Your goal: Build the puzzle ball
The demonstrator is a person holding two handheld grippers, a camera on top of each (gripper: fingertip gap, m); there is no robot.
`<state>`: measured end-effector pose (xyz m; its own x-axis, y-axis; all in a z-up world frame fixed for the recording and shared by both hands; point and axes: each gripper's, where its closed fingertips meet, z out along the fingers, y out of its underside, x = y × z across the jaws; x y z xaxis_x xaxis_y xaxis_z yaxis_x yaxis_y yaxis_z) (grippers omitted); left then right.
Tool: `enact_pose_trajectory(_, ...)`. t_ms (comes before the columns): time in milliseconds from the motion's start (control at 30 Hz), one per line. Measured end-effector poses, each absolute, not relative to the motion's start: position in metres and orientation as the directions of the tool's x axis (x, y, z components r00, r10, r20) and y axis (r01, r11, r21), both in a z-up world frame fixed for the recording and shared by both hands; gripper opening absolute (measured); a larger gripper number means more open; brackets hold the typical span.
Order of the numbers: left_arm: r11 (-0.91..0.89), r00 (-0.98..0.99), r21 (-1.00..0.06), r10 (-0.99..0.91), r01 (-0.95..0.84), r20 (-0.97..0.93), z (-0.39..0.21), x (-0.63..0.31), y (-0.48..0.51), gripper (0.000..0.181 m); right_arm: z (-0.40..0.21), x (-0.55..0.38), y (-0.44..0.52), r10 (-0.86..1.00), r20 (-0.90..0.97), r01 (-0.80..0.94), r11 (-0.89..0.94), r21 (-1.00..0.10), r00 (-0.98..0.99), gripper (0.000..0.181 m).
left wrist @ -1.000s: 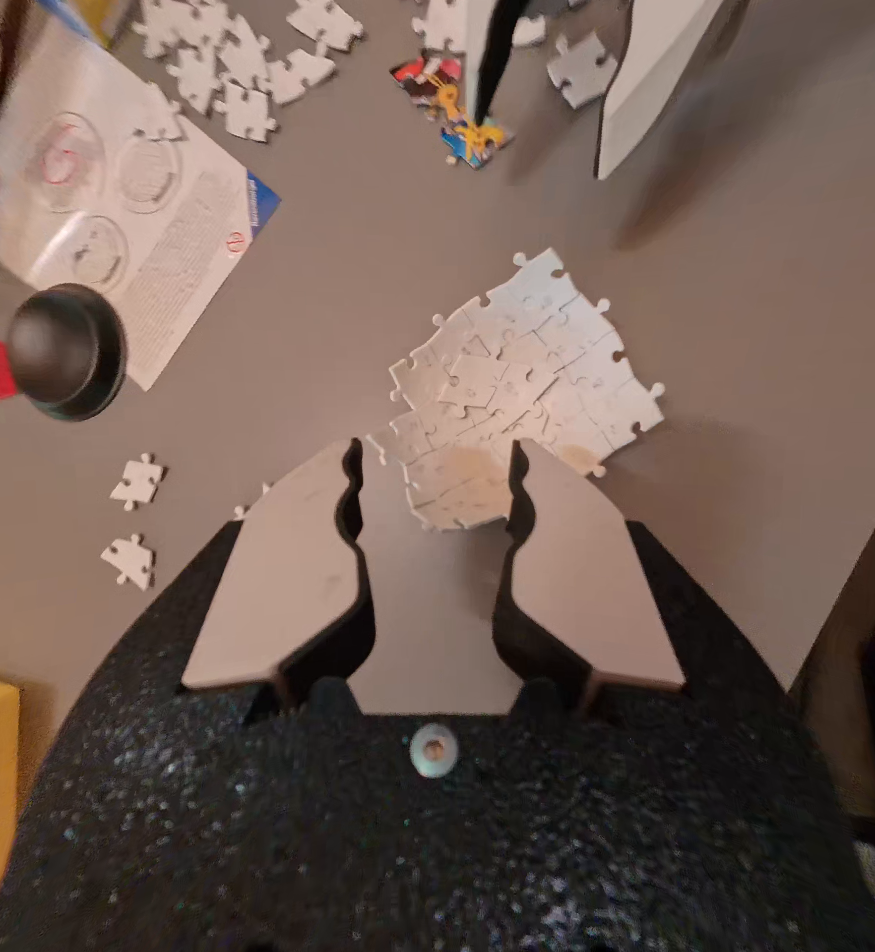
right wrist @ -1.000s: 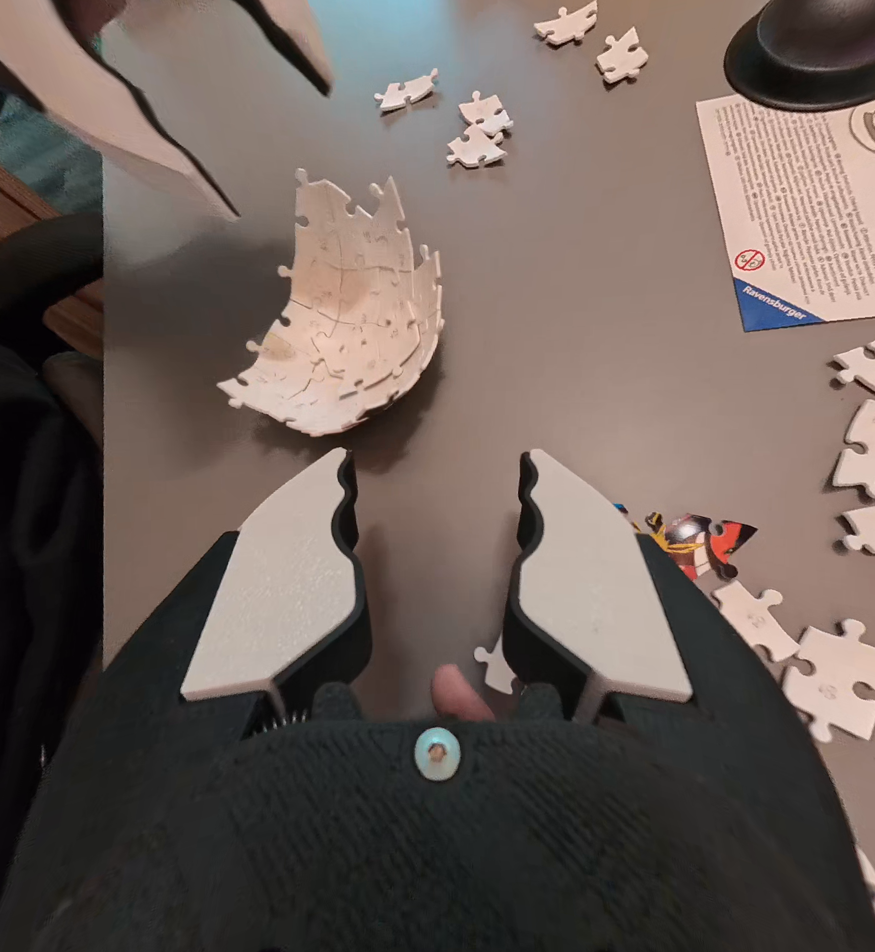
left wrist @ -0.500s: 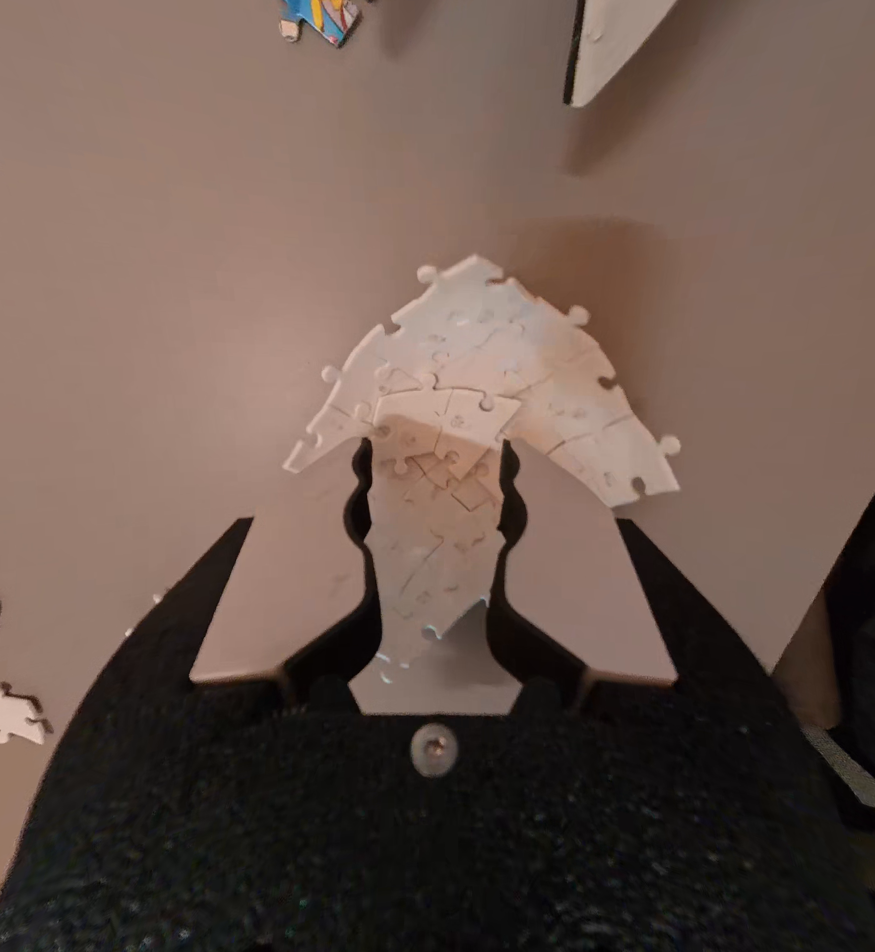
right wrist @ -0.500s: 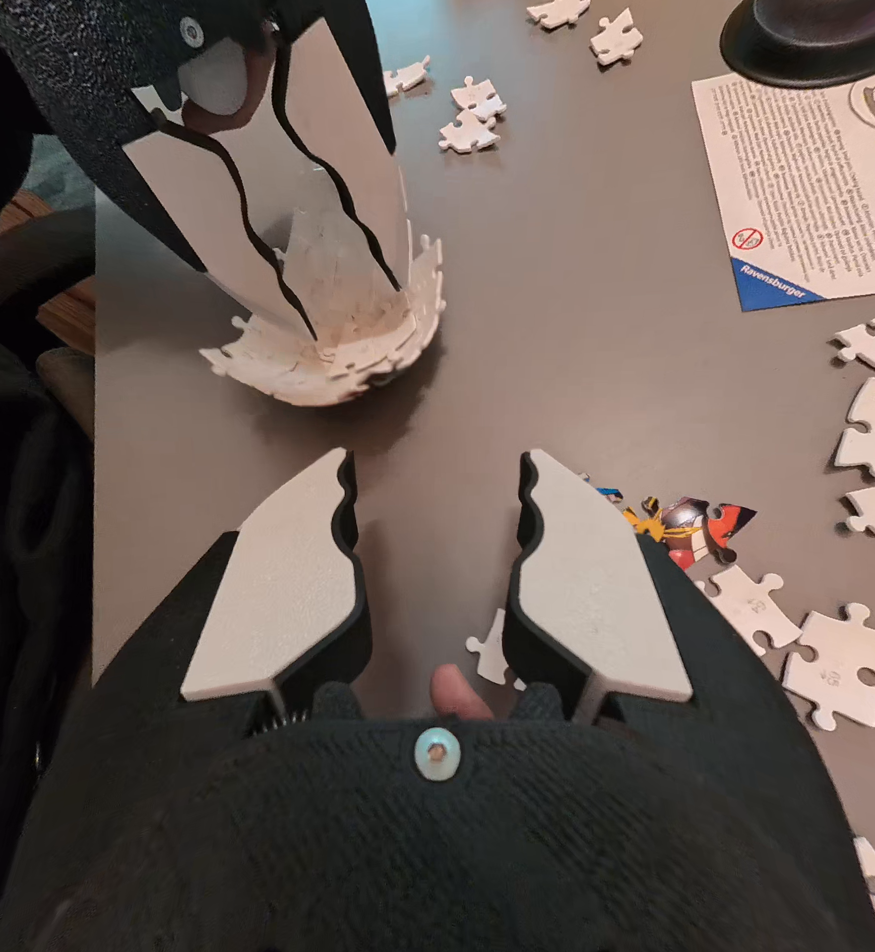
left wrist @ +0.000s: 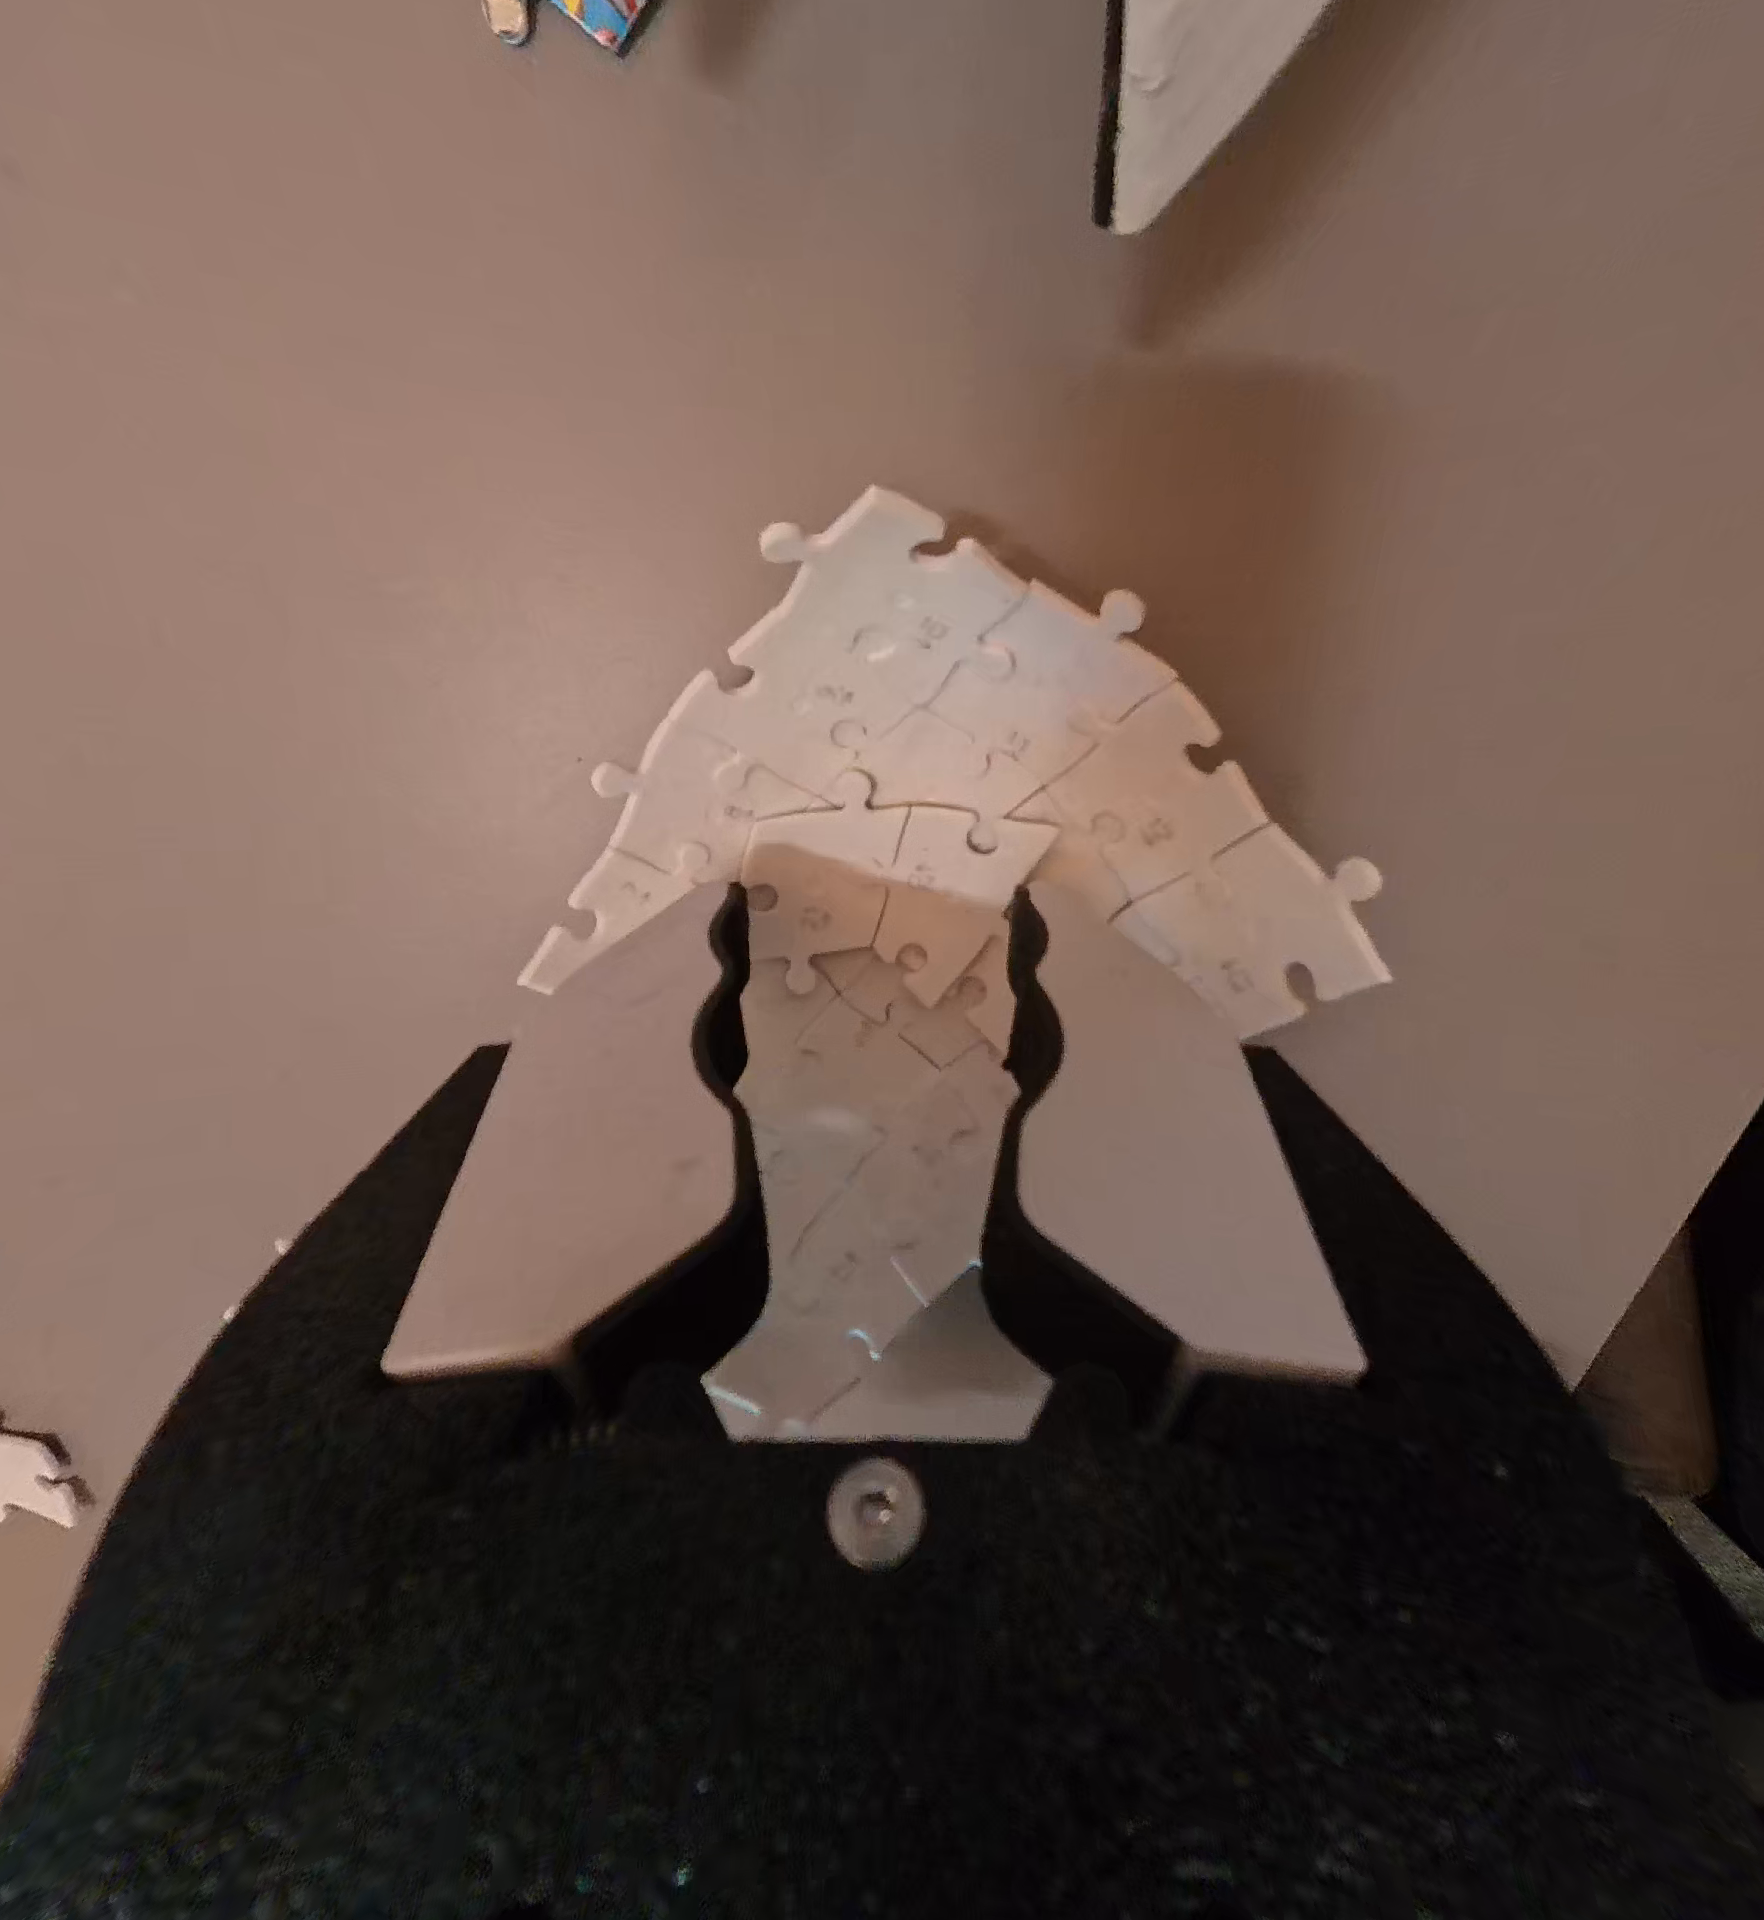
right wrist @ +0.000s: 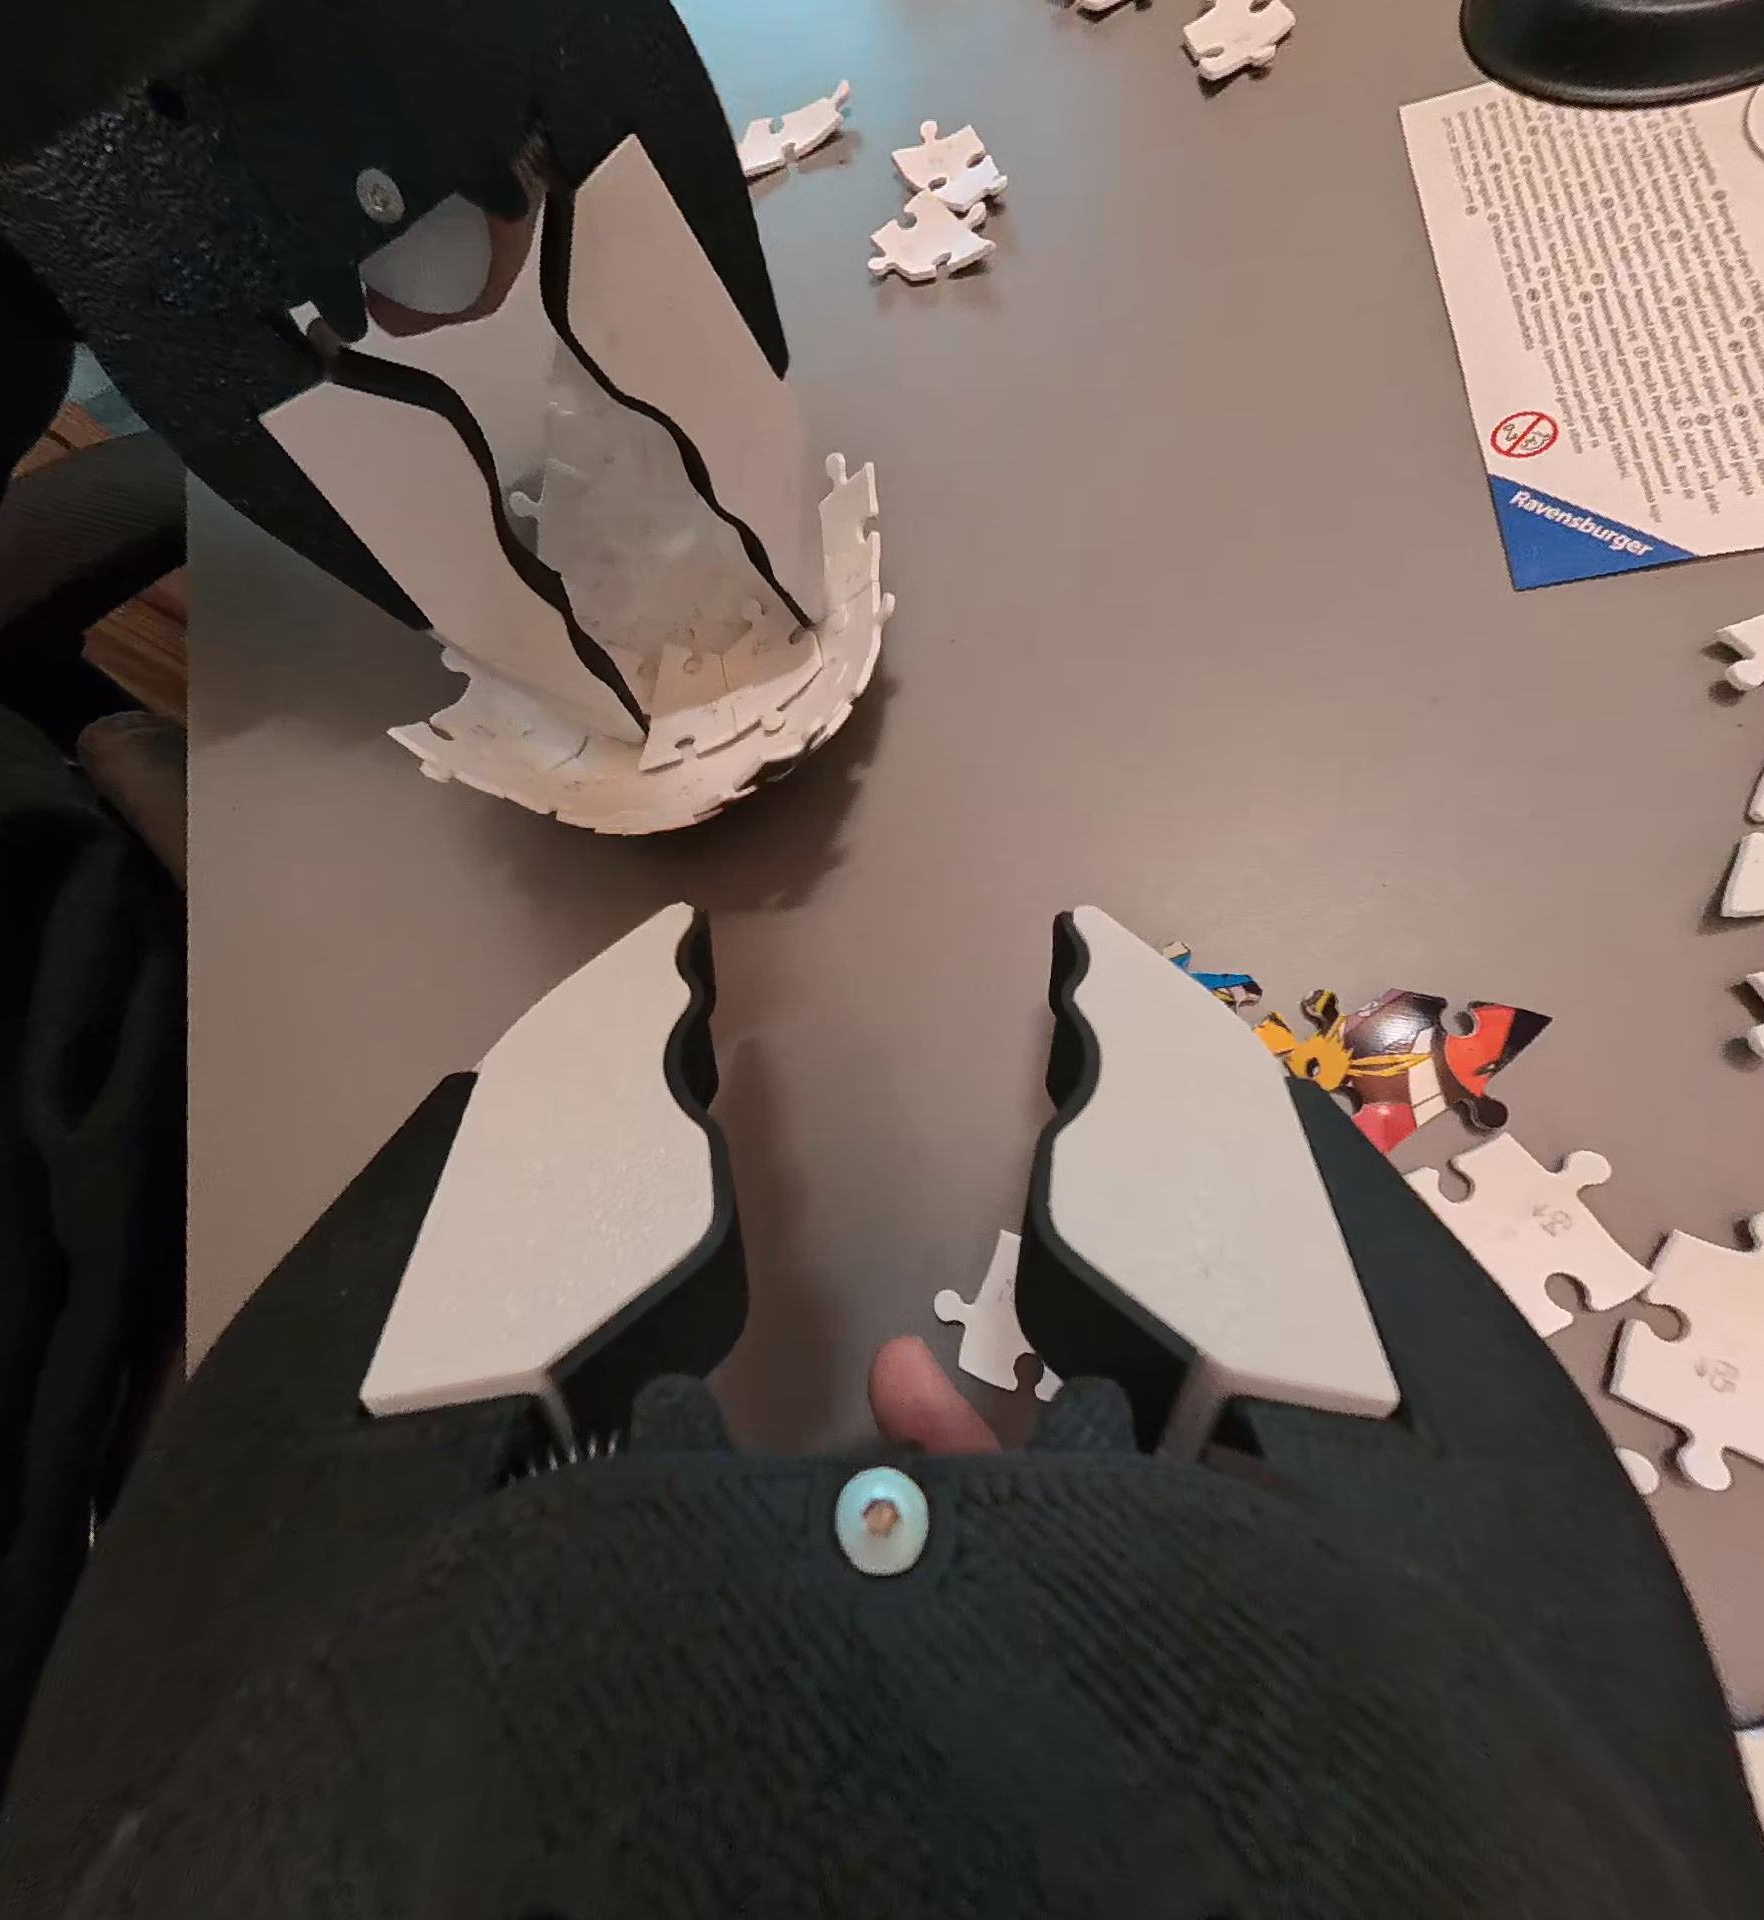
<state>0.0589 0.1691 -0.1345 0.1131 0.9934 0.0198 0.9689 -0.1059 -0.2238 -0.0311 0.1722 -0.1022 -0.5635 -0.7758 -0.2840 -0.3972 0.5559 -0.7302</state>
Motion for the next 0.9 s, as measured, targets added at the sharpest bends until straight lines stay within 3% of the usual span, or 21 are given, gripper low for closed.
enact_pose_trajectory(233,-0.073,0.067,-0.274,0.997,0.959,-0.030,-0.133,0.051,0.164,0.046,-0.099,-0.025,0.173,-0.790,-0.296,-0.385,0.542,-0.747,-0.537,0.062)
enact_pose_trajectory(567,-0.172,0.089,-0.287,0.956,0.943,-0.279,-0.121,0.046,0.133,0.046,-0.102,-0.013,0.176,-0.802,-0.329,-0.378,0.543,-0.750,-0.498,0.062)
enact_pose_trajectory(733,-0.107,0.023,-0.354,0.973,0.929,-0.231,-0.107,0.051,0.123,0.046,-0.093,-0.001,0.175,-0.799,-0.379,-0.315,0.551,-0.773,-0.468,0.063)
enact_pose_trajectory(900,-0.040,0.004,-0.332,0.994,0.942,-0.109,-0.117,0.063,0.124,0.041,-0.102,0.011,0.172,-0.748,-0.462,-0.273,0.626,-0.731,-0.476,0.060)
